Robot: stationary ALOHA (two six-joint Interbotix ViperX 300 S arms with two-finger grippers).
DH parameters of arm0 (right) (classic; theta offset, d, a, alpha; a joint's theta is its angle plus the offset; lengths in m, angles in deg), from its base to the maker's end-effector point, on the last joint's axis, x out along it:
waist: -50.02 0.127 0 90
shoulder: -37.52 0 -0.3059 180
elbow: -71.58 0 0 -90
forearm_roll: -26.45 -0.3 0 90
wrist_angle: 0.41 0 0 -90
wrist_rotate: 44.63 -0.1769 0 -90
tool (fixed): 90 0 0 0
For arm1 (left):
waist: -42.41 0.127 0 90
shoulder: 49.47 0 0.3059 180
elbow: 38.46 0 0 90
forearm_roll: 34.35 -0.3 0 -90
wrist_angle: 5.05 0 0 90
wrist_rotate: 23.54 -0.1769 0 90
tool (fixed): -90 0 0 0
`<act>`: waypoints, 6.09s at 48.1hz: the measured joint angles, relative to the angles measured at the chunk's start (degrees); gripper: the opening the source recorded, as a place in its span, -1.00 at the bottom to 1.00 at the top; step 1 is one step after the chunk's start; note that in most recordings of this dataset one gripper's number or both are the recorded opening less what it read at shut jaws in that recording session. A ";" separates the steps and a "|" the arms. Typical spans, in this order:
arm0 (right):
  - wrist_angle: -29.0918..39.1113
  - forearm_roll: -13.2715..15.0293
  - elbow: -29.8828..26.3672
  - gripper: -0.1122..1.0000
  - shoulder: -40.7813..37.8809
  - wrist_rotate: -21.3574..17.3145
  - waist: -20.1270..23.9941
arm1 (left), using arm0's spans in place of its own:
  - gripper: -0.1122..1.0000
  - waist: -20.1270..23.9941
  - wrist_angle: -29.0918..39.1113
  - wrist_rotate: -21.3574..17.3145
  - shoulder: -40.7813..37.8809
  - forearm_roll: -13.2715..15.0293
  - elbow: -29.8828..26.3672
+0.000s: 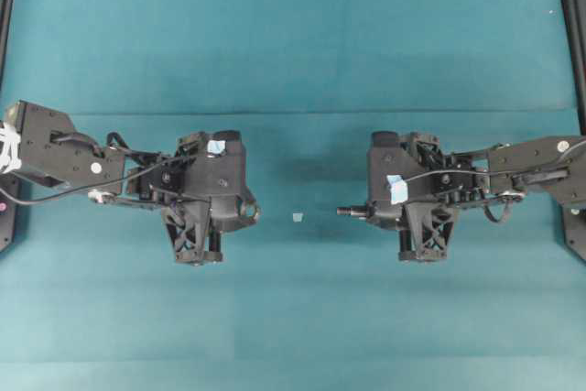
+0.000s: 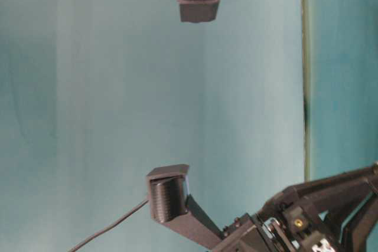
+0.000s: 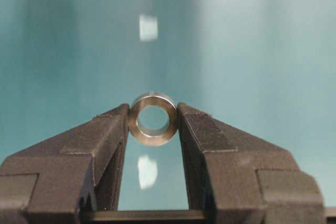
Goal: Insert the washer onto the shaft with both hands.
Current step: 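Lift the washer and shaft off the table with both grippers, then bring the held washer and shaft together, aligning washer over shaft tip, then push the washer with the left gripper down onto the shaft, then open the left gripper and pull it back from the shaft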
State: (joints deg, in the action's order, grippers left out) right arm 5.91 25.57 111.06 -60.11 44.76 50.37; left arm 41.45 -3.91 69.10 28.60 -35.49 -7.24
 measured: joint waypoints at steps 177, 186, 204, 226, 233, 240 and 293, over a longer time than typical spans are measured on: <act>-27.69 -0.79 0.79 -0.80 -7.56 -7.82 2.72 | -0.17 -1.41 -29.62 7.65 -8.70 0.09 0.79; -28.12 -0.79 0.70 -0.80 -7.56 -7.82 2.81 | -0.17 -1.41 -29.62 7.65 -9.23 0.00 0.09; -28.92 -0.70 0.79 -0.80 -7.65 -7.82 2.81 | -0.17 -1.32 -29.62 7.65 -10.46 0.09 -1.58; -29.53 -0.70 0.79 -0.80 -7.65 -7.82 2.55 | -0.17 -1.41 -29.62 7.65 -11.34 0.00 -2.64; -29.62 -0.79 0.79 -0.80 -7.65 -7.82 2.55 | -0.17 -1.41 -29.53 7.65 -11.43 0.00 -2.64; -29.79 -0.79 0.70 -0.80 -7.65 -7.82 2.55 | -0.17 -1.41 -29.44 7.65 -11.60 0.09 -2.81; -30.06 -0.79 0.70 -0.80 -7.73 -7.82 2.55 | -0.17 -1.58 -24.08 7.91 -13.01 0.00 -5.62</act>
State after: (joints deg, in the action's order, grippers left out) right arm -24.14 24.78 111.77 -67.84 36.94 52.92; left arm 39.86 -27.99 77.01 15.59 -35.49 -12.86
